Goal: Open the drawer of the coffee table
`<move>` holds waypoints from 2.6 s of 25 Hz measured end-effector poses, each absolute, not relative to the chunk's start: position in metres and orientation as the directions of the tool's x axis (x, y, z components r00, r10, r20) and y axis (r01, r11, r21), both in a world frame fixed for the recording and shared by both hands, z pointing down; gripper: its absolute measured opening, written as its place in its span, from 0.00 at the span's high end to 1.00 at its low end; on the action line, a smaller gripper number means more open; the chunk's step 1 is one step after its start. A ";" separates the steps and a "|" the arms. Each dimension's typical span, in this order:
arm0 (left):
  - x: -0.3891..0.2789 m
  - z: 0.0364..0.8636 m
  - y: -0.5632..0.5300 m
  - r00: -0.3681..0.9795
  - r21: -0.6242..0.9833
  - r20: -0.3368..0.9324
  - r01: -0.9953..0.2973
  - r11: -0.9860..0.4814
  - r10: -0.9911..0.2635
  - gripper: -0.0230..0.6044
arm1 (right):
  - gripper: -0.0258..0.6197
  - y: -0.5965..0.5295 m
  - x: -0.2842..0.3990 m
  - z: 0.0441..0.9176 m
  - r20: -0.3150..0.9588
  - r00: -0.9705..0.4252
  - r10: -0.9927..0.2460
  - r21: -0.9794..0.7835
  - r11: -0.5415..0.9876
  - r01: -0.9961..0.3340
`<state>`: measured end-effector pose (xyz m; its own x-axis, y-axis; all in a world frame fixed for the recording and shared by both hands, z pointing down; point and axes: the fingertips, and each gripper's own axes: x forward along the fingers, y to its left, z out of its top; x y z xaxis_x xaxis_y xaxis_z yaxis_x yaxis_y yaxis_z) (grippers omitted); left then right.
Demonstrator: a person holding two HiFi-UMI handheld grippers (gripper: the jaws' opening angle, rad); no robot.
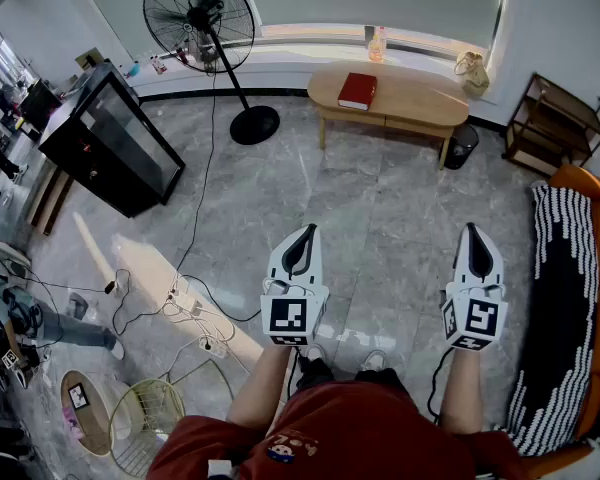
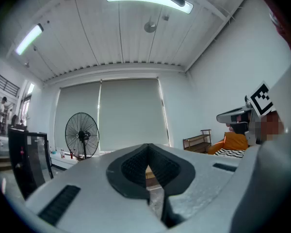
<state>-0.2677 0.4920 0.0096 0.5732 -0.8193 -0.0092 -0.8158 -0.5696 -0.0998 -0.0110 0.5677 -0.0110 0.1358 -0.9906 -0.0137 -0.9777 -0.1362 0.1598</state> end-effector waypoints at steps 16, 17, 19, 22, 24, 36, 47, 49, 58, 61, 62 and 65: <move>-0.196 0.002 0.519 0.598 -0.155 -0.008 -0.793 -0.590 -0.802 0.95 | 0.97 0.586 0.038 -0.008 -0.027 0.109 -0.994 0.131 -0.112 -0.985; -0.190 0.003 0.521 0.602 -0.157 -0.007 -0.789 -0.594 -0.798 0.95 | 0.97 0.587 0.041 -0.006 -0.025 0.103 -0.994 0.128 -0.105 -0.986; -0.180 0.004 0.525 0.606 -0.159 -0.004 -0.785 -0.598 -0.795 0.95 | 0.97 0.589 0.045 -0.004 -0.023 0.092 -0.996 0.127 -0.094 -0.987; -0.166 0.004 0.532 0.605 -0.166 -0.002 -0.785 -0.597 -0.796 0.95 | 0.97 0.593 0.054 -0.003 -0.025 0.079 -0.997 0.120 -0.081 -0.989; -0.158 0.004 0.536 0.603 -0.175 0.004 -0.785 -0.594 -0.798 0.95 | 0.97 0.597 0.060 -0.001 -0.025 0.070 -0.997 0.116 -0.072 -0.991; -0.131 0.011 0.541 0.564 -0.130 0.026 -0.817 -0.562 -0.825 0.73 | 0.97 0.615 0.091 0.011 -0.016 0.076 -0.997 0.078 -0.077 -0.994; -0.110 0.021 0.541 0.552 -0.150 0.052 -0.819 -0.553 -0.832 0.66 | 0.97 0.614 0.104 0.019 -0.019 0.073 -0.997 0.061 -0.074 -0.995; -0.108 0.024 0.538 0.552 -0.144 0.053 -0.820 -0.554 -0.832 0.66 | 0.97 0.611 0.106 0.019 -0.015 0.071 -0.997 0.068 -0.071 -0.995; -0.103 0.035 0.508 0.549 -0.132 0.062 -0.823 -0.553 -0.833 0.66 | 0.97 0.580 0.111 0.023 -0.002 0.067 -0.998 0.093 -0.067 -0.993; -0.100 0.038 0.491 0.550 -0.123 0.064 -0.824 -0.553 -0.833 0.66 | 0.97 0.563 0.114 0.025 0.005 0.068 -0.998 0.100 -0.067 -0.993; -0.099 0.040 0.485 0.550 -0.121 0.066 -0.824 -0.554 -0.832 0.66 | 0.97 0.557 0.115 0.026 0.007 0.068 -0.998 0.102 -0.067 -0.993; -0.097 0.045 0.462 0.552 -0.119 0.073 -0.822 -0.557 -0.831 0.66 | 0.97 0.535 0.117 0.029 0.012 0.069 -0.998 0.111 -0.068 -0.992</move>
<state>-0.0966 0.4621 0.0454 0.5518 -0.8308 0.0725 -0.8223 -0.5565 -0.1189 0.1171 0.5349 0.0286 0.0692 -0.9975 0.0117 -0.9916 -0.0675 0.1105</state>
